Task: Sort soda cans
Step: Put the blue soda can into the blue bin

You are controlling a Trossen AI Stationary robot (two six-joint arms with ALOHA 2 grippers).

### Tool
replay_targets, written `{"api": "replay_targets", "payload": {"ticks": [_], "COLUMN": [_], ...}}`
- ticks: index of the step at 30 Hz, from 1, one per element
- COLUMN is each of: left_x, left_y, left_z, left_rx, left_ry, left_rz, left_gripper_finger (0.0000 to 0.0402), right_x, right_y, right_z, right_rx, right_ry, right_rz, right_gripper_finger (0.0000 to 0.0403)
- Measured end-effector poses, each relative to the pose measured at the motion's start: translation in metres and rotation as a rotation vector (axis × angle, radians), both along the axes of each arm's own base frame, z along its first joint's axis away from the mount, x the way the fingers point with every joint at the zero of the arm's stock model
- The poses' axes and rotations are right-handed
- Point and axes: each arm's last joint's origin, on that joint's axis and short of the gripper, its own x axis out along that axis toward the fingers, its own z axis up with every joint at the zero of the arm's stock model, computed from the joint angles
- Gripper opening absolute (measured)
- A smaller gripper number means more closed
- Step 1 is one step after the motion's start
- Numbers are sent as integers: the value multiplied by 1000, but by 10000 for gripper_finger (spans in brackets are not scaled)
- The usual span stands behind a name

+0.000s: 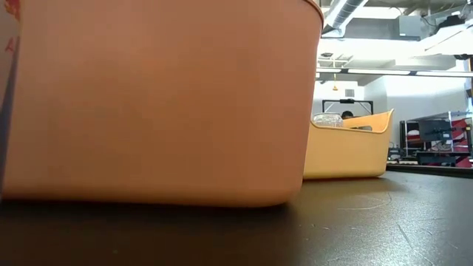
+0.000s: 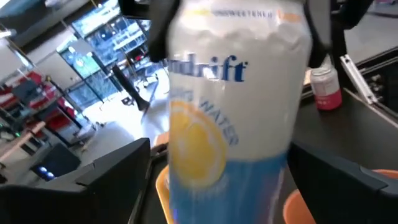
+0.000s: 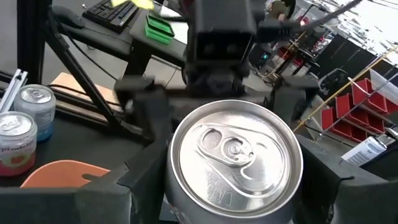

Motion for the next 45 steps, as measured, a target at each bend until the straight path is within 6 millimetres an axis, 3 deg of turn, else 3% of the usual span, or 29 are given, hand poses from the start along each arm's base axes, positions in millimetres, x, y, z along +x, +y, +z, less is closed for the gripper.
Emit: {"api": "replay_targets", "payload": {"ticks": [6,9,14,19,26,33,39,45], "left_x": [-32,-47,-65,-71,-88,-118,-138,-154], "left_y": [8,13,24,28,35,44,53,62], "left_z": [8,10,3,-7,-8,-8,-20,-29], "left_rx": [-103,-166,-267,-330,-355,-367,-399,-449], "left_ry": [19,19,60,115,101,24,-11,-55], "left_rz": [12,65,247,323,413,482,478,475], "left_gripper_finger": [368,368,368,368,368,368,368,368], "right_x": [2,7,17,33,72,97,130,159], "right_y": [-6,-18,-54,-97,-150,-183,-208,-224], "right_z": [-1,0,0,-2,-42,-67,-107,-113], "right_rx": [3,27,130,193,289,334,439,505], "right_ry": [6,2,-3,-39,9,-49,-54,-91], "right_rz": [-12,-3,43,95,158,204,218,261], "right_gripper_finger": [277,277,277,277,277,276,276,275]}}
